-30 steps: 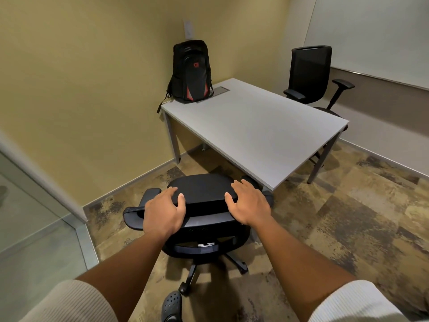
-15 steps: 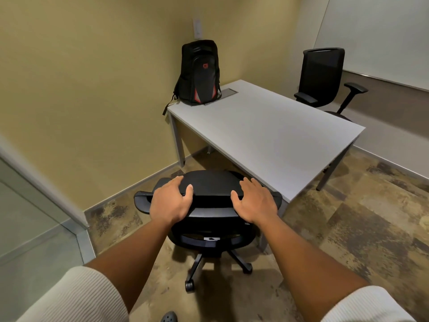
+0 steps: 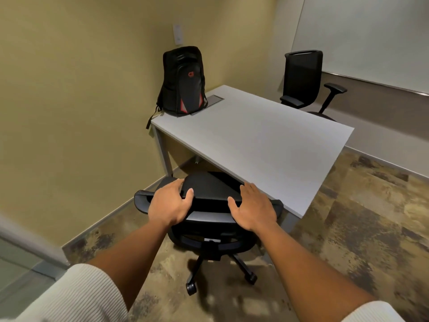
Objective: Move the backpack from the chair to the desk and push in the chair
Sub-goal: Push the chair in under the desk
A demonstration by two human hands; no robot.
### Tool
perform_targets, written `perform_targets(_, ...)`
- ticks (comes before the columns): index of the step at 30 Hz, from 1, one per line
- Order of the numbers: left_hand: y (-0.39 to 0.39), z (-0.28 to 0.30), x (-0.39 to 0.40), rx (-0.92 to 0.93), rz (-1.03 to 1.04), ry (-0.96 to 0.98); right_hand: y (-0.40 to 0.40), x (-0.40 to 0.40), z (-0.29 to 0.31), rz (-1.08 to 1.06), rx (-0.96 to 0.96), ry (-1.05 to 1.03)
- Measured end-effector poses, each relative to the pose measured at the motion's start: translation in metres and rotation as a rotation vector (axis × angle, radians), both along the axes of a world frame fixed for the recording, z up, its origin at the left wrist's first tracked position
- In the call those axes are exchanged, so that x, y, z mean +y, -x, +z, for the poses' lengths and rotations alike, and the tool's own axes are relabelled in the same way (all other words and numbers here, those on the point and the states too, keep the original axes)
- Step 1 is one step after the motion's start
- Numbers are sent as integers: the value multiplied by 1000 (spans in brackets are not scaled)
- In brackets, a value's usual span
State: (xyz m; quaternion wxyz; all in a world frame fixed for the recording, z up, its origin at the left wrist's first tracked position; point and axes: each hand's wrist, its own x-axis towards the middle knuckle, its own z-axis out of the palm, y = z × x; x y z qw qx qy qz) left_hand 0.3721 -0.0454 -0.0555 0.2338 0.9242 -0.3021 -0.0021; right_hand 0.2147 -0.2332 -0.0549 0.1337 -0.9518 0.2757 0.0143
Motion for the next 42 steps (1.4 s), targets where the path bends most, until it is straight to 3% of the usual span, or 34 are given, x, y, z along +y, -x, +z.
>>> perform_targets(42, -325, -2, -83, -10, -514, -81, -256, 5, -10, -534, -13, -35)
